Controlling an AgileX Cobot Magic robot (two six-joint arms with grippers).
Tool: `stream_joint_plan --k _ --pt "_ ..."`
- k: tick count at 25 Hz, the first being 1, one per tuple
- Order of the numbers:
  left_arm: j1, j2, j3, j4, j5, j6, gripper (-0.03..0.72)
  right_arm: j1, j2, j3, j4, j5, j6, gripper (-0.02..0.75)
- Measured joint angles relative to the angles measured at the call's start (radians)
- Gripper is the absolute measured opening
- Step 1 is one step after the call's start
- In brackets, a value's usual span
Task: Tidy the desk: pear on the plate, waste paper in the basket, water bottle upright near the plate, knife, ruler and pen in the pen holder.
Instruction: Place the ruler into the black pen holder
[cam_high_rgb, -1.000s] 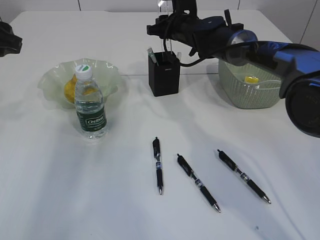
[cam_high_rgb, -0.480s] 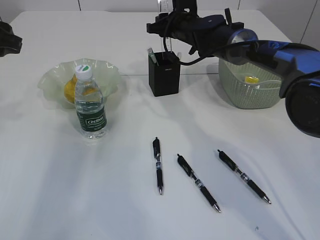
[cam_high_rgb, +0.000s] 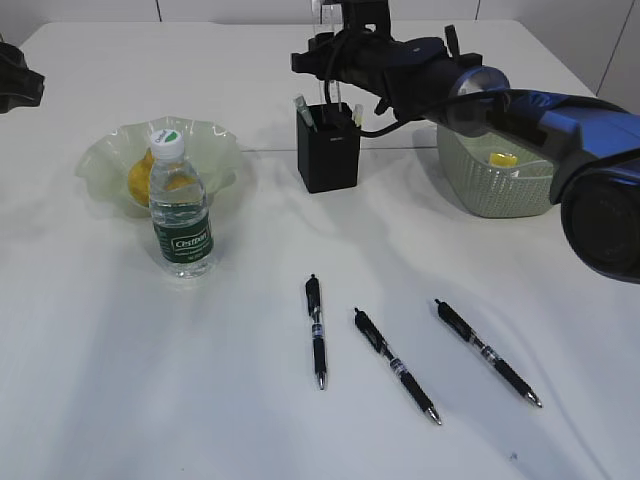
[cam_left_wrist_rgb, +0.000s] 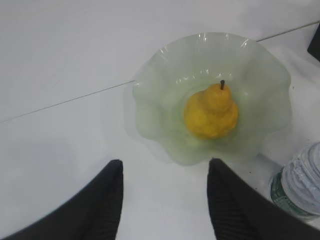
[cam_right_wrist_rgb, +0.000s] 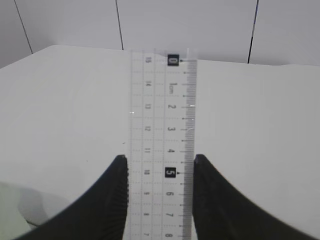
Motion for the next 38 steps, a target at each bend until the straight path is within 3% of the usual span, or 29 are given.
stream_joint_plan --k 38 --pt "0.0 0.0 0.0 0.0 -0.007 0.0 0.381 0.0 0.017 -0.007 0.048 0.0 0.0 0.282"
